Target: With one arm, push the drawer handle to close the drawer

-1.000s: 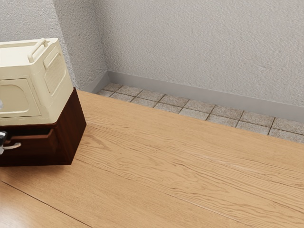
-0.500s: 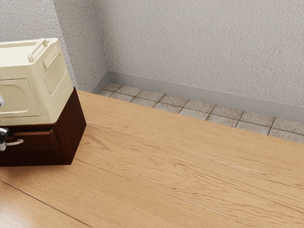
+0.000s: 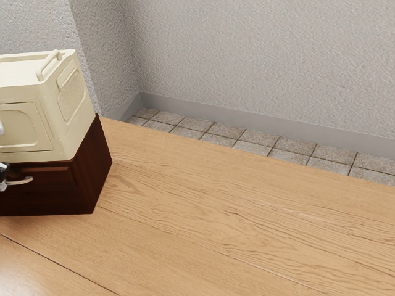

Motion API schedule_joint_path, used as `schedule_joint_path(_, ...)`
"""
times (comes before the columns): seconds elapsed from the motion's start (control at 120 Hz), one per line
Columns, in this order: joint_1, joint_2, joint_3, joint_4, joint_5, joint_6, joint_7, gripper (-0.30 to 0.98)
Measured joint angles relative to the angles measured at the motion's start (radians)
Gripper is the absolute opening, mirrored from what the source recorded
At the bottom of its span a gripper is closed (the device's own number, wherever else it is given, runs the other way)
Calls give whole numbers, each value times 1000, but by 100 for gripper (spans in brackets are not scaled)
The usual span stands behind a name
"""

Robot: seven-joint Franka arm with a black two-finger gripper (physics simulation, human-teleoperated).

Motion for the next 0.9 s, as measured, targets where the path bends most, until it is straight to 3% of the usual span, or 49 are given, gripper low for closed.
schedule_joint_path(0.9, -164, -13, 127, 67, 24, -22, 292, -12)
